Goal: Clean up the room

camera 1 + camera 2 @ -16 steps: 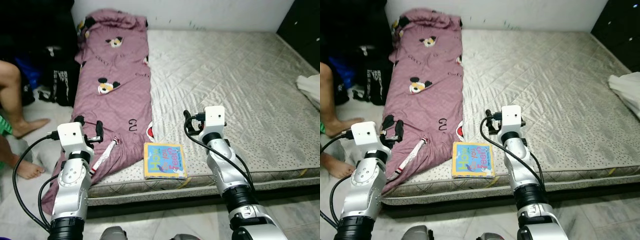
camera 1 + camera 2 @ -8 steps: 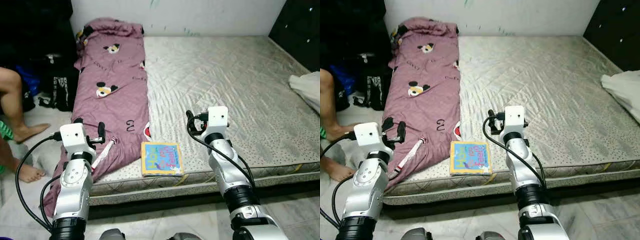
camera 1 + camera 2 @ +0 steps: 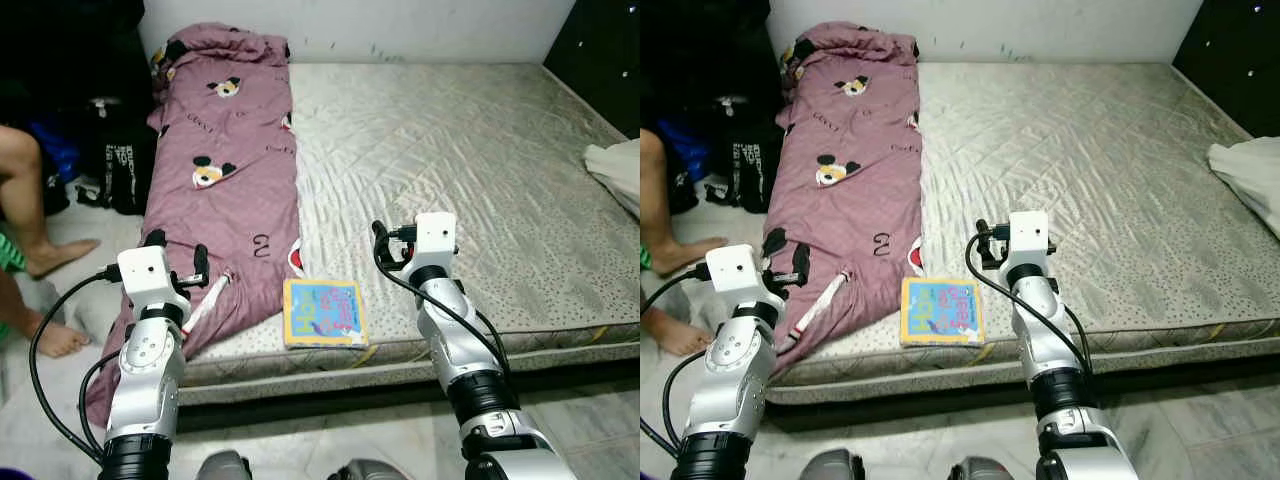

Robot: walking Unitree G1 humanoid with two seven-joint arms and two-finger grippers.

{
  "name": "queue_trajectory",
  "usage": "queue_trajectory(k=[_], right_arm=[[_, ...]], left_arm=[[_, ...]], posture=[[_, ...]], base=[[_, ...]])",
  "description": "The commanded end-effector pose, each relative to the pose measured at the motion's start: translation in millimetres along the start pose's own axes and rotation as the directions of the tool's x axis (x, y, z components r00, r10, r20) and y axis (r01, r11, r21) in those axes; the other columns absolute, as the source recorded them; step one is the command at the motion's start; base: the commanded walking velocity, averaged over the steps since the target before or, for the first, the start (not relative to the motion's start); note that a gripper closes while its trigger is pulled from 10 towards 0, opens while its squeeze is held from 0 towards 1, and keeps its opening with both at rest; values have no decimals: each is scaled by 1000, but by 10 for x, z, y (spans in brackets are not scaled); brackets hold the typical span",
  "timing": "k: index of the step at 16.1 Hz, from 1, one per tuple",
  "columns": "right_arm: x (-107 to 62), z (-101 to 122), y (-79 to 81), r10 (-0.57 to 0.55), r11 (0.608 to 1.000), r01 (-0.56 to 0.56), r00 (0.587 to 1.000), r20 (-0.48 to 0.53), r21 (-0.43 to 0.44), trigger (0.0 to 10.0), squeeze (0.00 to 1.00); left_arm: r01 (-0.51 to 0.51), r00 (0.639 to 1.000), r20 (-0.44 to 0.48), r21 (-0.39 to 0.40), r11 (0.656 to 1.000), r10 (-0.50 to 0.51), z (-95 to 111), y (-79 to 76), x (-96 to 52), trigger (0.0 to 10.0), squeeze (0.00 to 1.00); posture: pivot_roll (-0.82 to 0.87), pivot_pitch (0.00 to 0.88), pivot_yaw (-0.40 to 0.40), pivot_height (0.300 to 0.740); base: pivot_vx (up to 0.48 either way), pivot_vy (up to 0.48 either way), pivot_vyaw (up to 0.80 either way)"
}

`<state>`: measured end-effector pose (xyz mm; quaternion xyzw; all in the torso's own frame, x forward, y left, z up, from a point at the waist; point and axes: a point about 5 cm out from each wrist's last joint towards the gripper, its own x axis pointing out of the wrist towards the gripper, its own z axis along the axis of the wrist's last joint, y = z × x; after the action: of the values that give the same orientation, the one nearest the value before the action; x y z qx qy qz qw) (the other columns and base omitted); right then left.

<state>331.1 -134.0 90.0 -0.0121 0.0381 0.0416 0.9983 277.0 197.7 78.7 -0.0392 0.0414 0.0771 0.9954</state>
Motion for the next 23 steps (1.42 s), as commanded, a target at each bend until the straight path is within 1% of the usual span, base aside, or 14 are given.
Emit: queue_trajectory(k=[1,9,13,19,23], right_arm=[[-3,15,-15,-1,1000,1,1000,1,-2,10000,0],[1,8,-14,10,1000,-10,1000,-5,-7,10000,0],[-3,4,-16,13,1000,-13,1000,-6,-9,10000,0],[-1,4,-15,14,1000,-14,1000,-8,-8,10000,0],[2,6,-16,15,1000,-15,1000,-8,-7,10000,0]], left_arm=[[-11,1000,-16,-1,1000,11,-27,17,-10,10000,0],[-12,1000,-20,-5,1000,12,-31,8,-9,10000,0],[-12,1000,-22,-7,1000,12,-38,3,-13,10000,0],[-19,1000,-24,-13,1000,19,-41,9,-13,10000,0],[-20,1000,-20,-35,999,19,-39,17,-14,10000,0]], posture=[[-66,13,-42,680],[-64,8,-48,680],[-65,5,-50,642],[-66,6,-53,642],[-67,9,-52,642]], base=[[0,0,0],[0,0,0],[0,0,0],[0,0,0],[0,0,0]])
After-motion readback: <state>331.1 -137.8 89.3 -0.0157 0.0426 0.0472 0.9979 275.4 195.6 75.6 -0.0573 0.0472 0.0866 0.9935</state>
